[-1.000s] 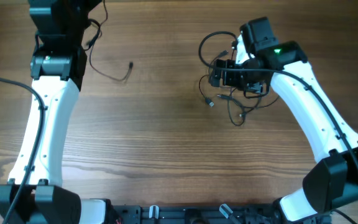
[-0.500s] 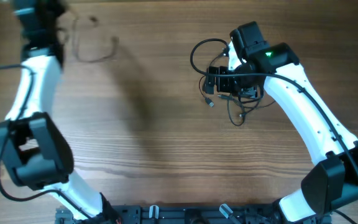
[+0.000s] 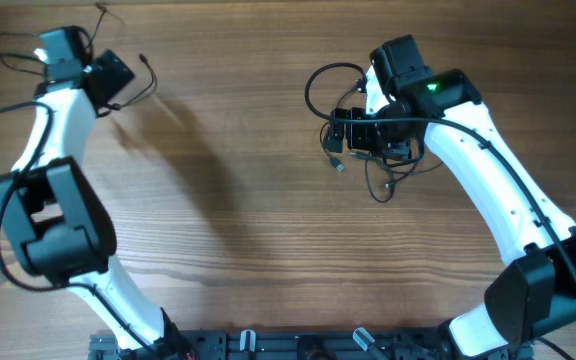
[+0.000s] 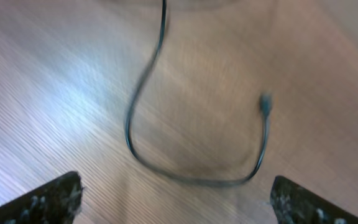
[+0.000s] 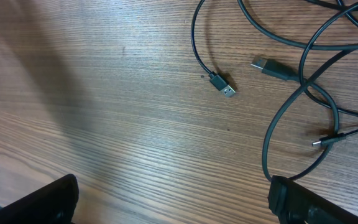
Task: Untangle cables
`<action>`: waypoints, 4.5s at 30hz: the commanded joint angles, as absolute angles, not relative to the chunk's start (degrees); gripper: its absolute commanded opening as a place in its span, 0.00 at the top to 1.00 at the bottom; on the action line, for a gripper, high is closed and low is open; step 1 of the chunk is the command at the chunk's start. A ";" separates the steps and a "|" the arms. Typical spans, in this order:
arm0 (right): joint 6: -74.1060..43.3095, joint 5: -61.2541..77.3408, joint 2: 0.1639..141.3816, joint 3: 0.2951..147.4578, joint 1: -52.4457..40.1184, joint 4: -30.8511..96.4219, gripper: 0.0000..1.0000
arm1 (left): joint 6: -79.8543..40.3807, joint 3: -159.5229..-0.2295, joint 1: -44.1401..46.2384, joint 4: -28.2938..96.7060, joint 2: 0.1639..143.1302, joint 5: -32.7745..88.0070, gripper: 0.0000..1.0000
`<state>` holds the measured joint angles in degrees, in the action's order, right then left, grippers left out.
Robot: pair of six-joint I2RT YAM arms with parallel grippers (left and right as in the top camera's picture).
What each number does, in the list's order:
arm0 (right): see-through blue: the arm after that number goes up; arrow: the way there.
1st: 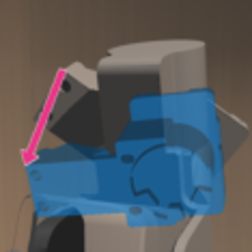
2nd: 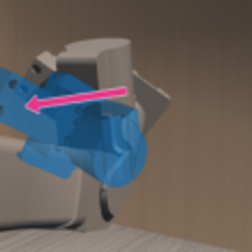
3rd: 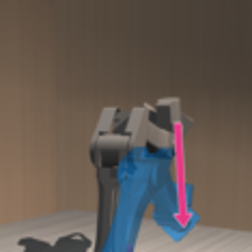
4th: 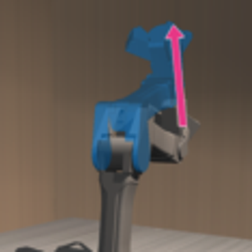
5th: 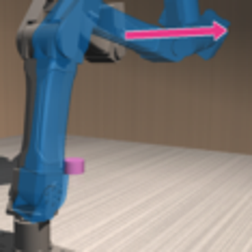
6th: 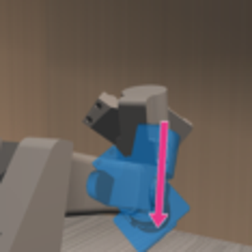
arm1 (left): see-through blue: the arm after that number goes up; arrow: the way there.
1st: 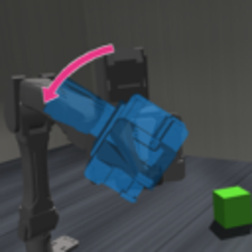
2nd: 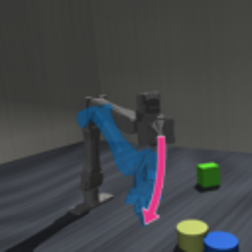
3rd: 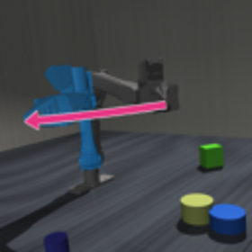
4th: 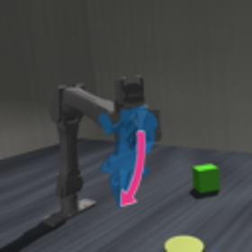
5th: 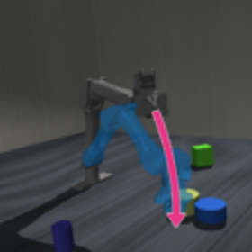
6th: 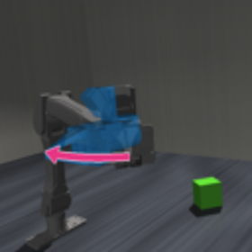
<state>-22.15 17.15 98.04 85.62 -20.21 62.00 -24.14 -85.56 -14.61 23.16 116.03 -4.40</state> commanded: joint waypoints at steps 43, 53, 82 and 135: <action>-27.00 14.83 93.97 89.80 -13.10 64.42 0.00 | -23.44 -117.25 -11.31 66.28 111.53 31.16 0.00; -9.91 12.75 99.31 89.12 -4.43 52.73 0.01 | -27.90 -111.46 12.69 74.87 114.45 14.22 0.00; -35.07 26.68 79.66 127.63 -4.64 42.94 0.96 | -33.52 -110.56 14.15 72.66 114.45 14.94 0.00; -36.58 -22.11 76.27 136.55 -9.37 62.54 0.96 | -36.01 -110.56 20.18 44.38 134.65 13.72 0.08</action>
<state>-35.09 -21.12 76.53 136.51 -9.39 62.50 -34.79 -110.83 19.49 45.95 132.16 14.59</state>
